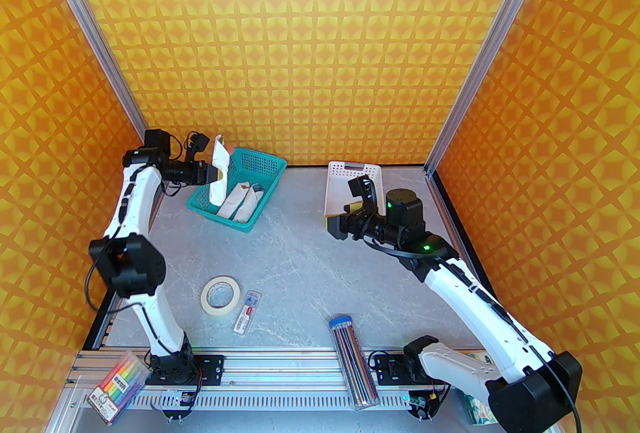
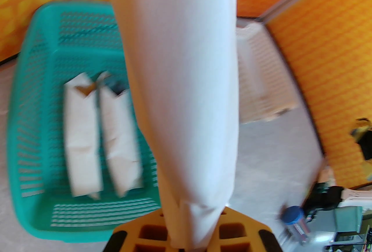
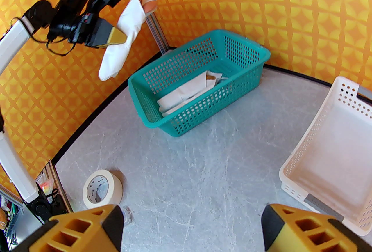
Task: Place the utensils on the paper napkin and roll it up
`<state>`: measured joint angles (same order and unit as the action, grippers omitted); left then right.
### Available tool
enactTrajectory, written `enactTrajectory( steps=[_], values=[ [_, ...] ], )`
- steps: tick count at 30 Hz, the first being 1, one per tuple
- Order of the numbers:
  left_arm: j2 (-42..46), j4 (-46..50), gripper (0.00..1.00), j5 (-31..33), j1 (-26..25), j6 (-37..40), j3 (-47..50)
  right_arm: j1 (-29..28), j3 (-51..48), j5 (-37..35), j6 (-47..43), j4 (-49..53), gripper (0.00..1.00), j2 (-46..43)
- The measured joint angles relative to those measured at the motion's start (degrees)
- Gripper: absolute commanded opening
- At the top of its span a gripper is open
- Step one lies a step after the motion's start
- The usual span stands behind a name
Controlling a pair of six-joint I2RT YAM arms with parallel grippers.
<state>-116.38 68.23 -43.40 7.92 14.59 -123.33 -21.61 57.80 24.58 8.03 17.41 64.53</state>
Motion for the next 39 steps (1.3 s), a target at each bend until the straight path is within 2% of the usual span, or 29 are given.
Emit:
enactTrajectory(
  steps=[7, 14, 17, 21, 28, 39],
  values=[
    [-7.23, 4.52, 0.00, 9.38, -1.11, 2.51, -7.48, 0.07, 0.00, 0.46, 0.00, -0.02, 0.82, 2.34],
    [-13.35, 6.73, 0.00, 15.56, -4.39, 3.50, -11.17, 0.26, 0.00, 0.48, 0.00, 0.13, 0.83, 3.82],
    [-16.09, 7.06, 0.00, 17.44, -5.55, 3.52, -12.44, 0.26, 0.00, 0.46, -0.02, 0.87, 0.89, 3.87],
    [-19.23, 7.10, 0.00, 18.47, -6.71, 3.56, -12.87, 0.26, 0.00, 0.44, 0.37, 1.03, 0.98, 3.87],
    [-23.96, 7.54, 0.00, 18.38, -7.13, 3.76, -12.98, 0.26, 0.00, 0.37, 0.72, 0.98, 0.99, 3.72],
    [-26.71, 8.28, 0.00, 17.77, -7.13, 3.96, -14.56, 0.26, -0.96, 0.31, 1.75, 0.81, 0.99, 3.74]
  ],
)
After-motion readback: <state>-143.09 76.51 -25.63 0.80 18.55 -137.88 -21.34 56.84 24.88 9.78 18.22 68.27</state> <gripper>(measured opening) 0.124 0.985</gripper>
